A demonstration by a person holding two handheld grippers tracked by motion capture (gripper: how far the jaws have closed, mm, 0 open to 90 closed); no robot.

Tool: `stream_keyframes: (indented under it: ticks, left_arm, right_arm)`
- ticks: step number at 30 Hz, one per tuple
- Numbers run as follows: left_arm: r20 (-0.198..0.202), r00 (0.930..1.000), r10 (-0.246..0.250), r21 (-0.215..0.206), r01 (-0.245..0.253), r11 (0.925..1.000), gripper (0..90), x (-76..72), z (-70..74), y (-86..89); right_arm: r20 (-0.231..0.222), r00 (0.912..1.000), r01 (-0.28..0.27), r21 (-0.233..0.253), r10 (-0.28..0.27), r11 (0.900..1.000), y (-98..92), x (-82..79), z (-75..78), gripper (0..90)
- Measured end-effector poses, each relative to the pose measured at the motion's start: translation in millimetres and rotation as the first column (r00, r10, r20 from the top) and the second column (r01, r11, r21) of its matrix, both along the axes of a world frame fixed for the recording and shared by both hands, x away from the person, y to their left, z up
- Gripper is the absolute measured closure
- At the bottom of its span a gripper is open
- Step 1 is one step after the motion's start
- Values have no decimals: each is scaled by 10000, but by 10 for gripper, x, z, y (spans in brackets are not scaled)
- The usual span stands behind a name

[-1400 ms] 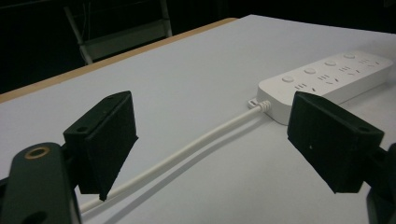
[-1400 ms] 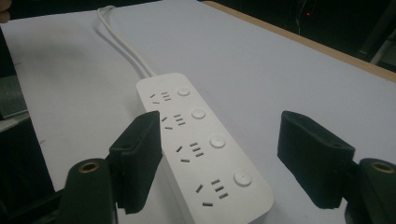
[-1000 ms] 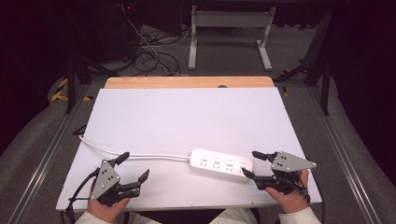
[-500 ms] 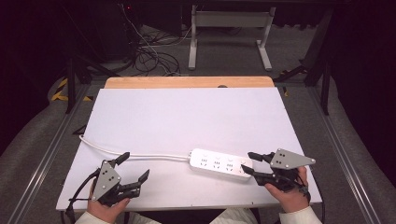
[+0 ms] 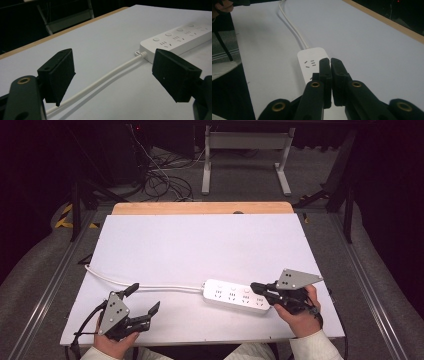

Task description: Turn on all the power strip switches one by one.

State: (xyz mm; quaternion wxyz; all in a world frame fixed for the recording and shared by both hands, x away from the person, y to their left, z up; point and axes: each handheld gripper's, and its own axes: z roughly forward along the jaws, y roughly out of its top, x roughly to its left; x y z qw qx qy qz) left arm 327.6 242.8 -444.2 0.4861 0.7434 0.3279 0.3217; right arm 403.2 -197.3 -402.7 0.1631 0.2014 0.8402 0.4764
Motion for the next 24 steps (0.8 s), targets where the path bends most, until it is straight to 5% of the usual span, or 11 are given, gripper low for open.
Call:
stream_keyframes:
  ticks: [24]
  left_arm:
    - [-13,10000,-2,25,2,10000,188,0,-1,0]
  right_arm:
    - [-526,9979,-411,-594,380,9974,620,269,14,900]
